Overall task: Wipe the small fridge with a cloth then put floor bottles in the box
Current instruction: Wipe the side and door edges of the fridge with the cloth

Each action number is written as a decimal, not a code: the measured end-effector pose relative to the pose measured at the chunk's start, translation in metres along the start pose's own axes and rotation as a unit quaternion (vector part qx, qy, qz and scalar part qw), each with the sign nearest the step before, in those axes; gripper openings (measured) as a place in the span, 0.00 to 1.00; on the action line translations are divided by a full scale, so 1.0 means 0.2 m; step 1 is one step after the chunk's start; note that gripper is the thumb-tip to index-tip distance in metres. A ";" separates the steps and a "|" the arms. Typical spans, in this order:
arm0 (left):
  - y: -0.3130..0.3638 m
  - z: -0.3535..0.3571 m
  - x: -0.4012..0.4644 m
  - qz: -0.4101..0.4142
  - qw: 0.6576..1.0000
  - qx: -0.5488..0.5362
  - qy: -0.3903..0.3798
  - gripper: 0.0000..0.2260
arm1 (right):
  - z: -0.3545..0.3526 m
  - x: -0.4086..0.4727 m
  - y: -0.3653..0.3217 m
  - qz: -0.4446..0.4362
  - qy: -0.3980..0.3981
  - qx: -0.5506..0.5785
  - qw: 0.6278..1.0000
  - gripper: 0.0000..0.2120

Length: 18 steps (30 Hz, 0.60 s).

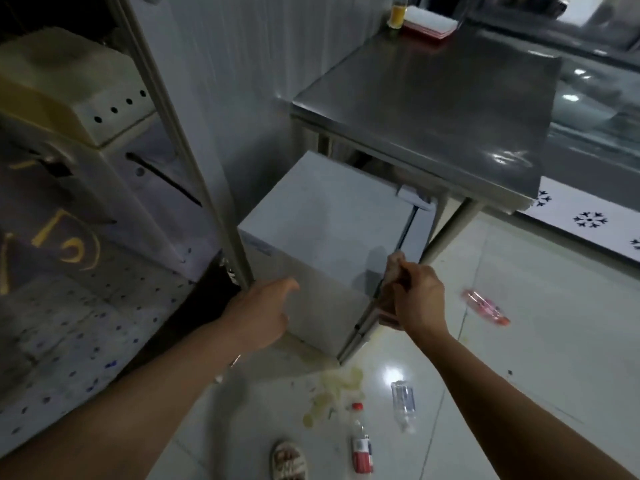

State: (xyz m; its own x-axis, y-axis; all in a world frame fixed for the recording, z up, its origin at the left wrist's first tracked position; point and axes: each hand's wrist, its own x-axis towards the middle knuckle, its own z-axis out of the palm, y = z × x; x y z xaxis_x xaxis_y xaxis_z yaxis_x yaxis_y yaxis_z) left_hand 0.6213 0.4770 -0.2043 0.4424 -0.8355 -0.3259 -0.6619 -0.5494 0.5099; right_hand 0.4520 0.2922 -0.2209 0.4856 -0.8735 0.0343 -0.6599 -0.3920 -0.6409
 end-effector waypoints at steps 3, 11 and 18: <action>-0.07 -0.02 0.16 0.026 0.999 0.018 -0.017 0.21 | 0.14 0.05 0.06 0.004 -0.040 -0.091 0.995 0.18; -0.26 -0.01 0.54 0.099 0.990 0.103 -0.009 0.19 | 0.35 0.04 0.23 -0.048 -0.092 -0.205 0.973 0.25; -0.56 -0.07 0.77 0.121 0.973 0.186 0.064 0.26 | 0.61 0.04 0.08 0.043 0.015 -0.188 0.981 0.27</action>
State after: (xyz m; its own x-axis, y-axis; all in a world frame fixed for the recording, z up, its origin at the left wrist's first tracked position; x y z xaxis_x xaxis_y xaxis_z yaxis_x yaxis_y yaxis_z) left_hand 0.7717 0.4100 -0.2990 0.3029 -0.9457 -0.1183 -0.9184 -0.3228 0.2288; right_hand 0.5161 0.3145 -0.3245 0.4046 -0.9143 0.0191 -0.8657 -0.3896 -0.3144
